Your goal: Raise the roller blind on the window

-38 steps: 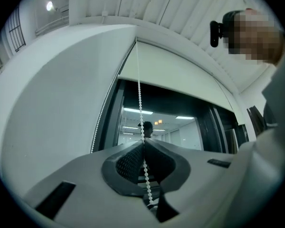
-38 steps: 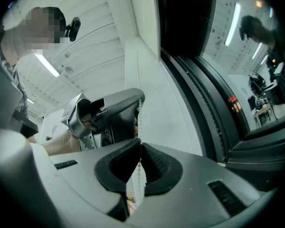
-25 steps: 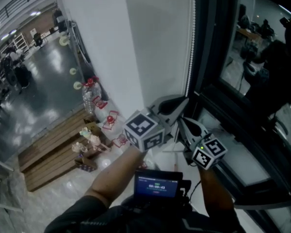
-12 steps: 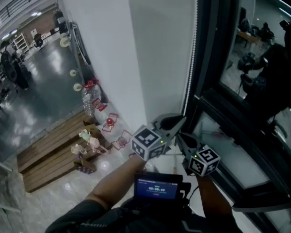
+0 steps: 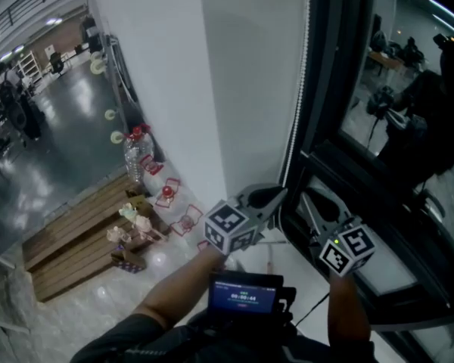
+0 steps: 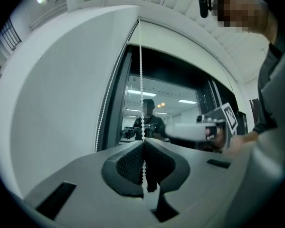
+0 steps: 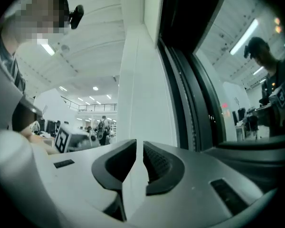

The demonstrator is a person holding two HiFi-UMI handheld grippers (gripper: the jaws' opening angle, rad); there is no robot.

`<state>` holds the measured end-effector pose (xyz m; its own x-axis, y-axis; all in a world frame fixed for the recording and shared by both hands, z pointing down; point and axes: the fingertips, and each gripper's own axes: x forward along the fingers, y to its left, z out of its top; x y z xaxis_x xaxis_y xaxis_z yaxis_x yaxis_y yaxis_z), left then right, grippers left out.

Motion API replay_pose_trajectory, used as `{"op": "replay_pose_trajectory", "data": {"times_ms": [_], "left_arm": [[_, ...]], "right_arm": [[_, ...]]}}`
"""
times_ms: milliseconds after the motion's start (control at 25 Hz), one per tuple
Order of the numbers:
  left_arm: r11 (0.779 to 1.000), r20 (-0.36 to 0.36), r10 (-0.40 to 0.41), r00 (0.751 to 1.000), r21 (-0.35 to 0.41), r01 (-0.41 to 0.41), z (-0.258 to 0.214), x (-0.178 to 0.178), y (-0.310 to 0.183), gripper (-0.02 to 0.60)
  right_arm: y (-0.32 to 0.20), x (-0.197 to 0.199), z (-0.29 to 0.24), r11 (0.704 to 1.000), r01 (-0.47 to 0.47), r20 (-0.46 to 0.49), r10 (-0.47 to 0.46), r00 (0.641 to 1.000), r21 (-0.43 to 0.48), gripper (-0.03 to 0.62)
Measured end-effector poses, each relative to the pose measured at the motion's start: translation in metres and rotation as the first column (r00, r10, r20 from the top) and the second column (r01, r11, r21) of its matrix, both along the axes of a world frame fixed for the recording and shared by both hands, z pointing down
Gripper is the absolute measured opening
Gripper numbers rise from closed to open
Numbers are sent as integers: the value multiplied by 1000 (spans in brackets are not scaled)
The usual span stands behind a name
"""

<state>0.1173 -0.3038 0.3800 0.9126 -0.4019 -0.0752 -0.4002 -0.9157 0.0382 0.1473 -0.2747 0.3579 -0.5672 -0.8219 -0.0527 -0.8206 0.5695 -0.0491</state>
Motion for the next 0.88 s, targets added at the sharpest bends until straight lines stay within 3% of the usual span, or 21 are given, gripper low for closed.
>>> {"op": "replay_pose_trajectory", "data": {"times_ms": [200,360,440,520,680,880], "left_arm": [[1000,-7,31,1000,0,-31,0,9,10,-2],[999,-9,41,999,1,-41,0,12,15,-2],[999,-9,46,999,4,-46,-1,12,18,-2],[999,-8,48,999,6,-48,-1,12,20,-2],[999,-8,40,999,8,-40,1,10,20,-2],[999,14,44,999,6,-44,7,12,23,-2]], "right_arm": [[-7,-13,-78,983,33,103,-52,993,179,77],[-14,-30,-111,964,52,144,-93,985,262,77],[-20,-35,-116,961,52,159,-98,982,271,72],[-24,-37,-117,963,48,185,-100,978,265,15],[-20,-35,-114,958,49,247,-122,961,283,11],[-17,-40,-106,955,75,252,-151,956,286,12]]}}
